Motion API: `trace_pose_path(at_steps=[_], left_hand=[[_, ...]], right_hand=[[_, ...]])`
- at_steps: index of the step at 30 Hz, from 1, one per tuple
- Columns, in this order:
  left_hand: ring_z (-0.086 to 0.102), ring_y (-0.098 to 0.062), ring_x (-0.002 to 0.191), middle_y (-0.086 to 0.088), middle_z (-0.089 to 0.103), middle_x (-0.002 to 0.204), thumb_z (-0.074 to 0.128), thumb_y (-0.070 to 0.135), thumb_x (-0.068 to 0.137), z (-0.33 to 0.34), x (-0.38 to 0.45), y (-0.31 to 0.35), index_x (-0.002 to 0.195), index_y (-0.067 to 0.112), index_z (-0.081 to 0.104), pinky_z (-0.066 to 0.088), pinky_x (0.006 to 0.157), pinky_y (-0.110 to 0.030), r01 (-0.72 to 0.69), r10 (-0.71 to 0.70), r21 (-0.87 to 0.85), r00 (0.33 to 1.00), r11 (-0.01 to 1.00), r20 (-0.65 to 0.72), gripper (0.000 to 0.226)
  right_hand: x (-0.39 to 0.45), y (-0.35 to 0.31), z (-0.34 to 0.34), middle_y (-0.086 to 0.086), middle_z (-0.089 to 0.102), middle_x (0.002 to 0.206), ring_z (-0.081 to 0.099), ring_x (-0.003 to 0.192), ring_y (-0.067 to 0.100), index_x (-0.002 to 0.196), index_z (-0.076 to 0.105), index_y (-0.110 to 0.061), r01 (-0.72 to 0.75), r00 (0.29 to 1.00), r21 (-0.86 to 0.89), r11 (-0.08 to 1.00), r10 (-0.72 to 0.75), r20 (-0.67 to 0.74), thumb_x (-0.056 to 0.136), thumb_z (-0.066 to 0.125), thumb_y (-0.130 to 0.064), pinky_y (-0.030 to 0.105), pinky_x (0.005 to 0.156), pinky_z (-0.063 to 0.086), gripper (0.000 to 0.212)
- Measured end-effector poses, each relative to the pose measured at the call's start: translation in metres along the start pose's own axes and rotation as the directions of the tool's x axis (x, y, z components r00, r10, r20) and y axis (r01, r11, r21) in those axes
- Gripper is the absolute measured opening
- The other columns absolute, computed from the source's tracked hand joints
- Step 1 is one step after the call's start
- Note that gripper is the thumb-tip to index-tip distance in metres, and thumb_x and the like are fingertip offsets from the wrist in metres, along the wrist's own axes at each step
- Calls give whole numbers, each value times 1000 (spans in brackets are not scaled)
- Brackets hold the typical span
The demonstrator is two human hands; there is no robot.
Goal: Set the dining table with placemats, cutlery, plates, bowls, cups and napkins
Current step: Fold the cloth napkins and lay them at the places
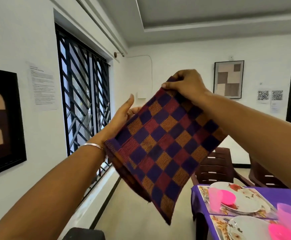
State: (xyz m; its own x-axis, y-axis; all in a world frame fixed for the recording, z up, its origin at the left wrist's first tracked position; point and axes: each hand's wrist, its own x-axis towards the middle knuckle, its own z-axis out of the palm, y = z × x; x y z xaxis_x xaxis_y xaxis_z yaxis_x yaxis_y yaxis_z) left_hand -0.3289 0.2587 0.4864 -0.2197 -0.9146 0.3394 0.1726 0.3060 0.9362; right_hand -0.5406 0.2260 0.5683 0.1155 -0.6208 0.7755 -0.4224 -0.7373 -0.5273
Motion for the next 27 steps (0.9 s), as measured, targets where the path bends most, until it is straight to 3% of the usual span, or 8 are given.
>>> trace_pose_path(at_steps=[4,8,13,15,17,20,22,27], left_hand=[[68,-22,88,-6,74,83,40,52,92,-17,-23,-6,109,7,65,50,90,-40,-80,85,-48,992,996,96,55],[68,-26,91,-13,66,114,61,22,74,-36,-27,-10,121,12,60,56,79,-38,-201,203,-24,969,979,140,48],[65,-28,103,-11,61,126,70,7,69,-22,-33,-6,126,17,57,55,84,-37,-298,250,299,950,907,188,60],[60,-21,112,0,56,132,75,9,70,-9,-34,-5,127,27,56,54,87,-33,-334,219,567,940,753,264,63],[53,-10,116,10,48,134,72,9,74,3,-30,-11,129,37,53,50,91,-23,-395,184,808,918,437,350,64],[41,-13,129,4,32,146,62,1,80,6,-17,-29,137,38,45,40,99,-20,-371,166,929,916,-4,367,69],[37,-21,133,-1,28,150,58,0,84,3,-8,-40,136,36,46,41,104,-29,-323,171,937,924,-131,342,64],[64,-17,90,-2,65,99,62,0,85,-3,-1,-44,102,14,68,55,81,-38,-460,258,880,870,118,420,23]], right_hand=[[14,22,-18,-3,68,76,65,66,2,80,70,-11,-88,989,11,996,89,-115,70,83,-34,18,66,55,28],[26,42,-34,3,68,79,68,84,23,61,60,-20,-187,957,58,981,195,-214,63,87,-33,36,80,57,30],[31,52,-35,3,66,78,68,82,22,61,60,-13,-253,931,71,965,263,-254,62,88,-27,33,76,57,32],[32,54,-32,2,65,76,67,82,21,58,58,-15,-274,925,50,961,277,-261,64,88,-25,33,78,58,31],[33,55,-31,2,65,76,68,84,21,57,58,-16,-293,916,59,954,297,-270,63,88,-24,35,80,58,32],[35,55,-30,4,66,78,68,86,23,58,58,-14,-309,911,92,947,322,-259,62,89,-25,37,81,58,33],[35,55,-30,3,65,77,68,86,22,58,58,-14,-314,907,105,943,331,-260,62,89,-26,36,80,58,33],[33,59,-35,-2,60,74,59,70,10,60,56,-14,-316,900,100,944,331,-284,67,87,-23,27,75,55,32]])
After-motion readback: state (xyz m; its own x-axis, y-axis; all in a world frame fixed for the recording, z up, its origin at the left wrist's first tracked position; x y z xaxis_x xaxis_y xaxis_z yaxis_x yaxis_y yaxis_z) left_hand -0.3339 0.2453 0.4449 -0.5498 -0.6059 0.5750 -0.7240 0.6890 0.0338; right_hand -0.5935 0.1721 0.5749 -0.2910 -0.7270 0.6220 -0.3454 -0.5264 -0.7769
